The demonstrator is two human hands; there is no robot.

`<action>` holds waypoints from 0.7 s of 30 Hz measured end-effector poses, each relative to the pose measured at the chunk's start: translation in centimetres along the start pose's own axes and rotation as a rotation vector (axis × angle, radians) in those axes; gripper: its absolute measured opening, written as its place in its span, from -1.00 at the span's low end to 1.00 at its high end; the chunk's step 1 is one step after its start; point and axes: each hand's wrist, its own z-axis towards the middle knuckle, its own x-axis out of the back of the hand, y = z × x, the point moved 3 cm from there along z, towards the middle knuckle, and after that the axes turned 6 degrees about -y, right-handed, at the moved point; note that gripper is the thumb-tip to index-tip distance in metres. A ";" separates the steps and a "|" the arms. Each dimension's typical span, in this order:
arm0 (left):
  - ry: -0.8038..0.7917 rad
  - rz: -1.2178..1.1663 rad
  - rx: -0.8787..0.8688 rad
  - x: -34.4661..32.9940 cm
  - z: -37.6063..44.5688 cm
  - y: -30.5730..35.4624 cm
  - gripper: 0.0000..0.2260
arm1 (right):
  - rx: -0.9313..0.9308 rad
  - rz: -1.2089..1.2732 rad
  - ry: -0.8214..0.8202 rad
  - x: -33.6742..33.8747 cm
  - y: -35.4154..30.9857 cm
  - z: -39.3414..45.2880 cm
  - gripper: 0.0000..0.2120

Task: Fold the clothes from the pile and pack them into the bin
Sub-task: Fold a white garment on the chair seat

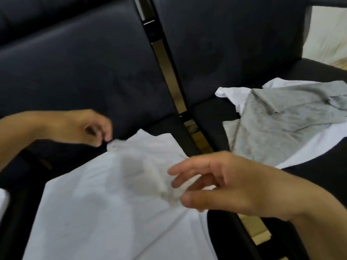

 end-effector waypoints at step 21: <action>0.174 -0.096 -0.090 -7.3 10.7 1.2 -0.92 | -0.327 -0.264 0.419 -3.7 6.2 4.0 -0.84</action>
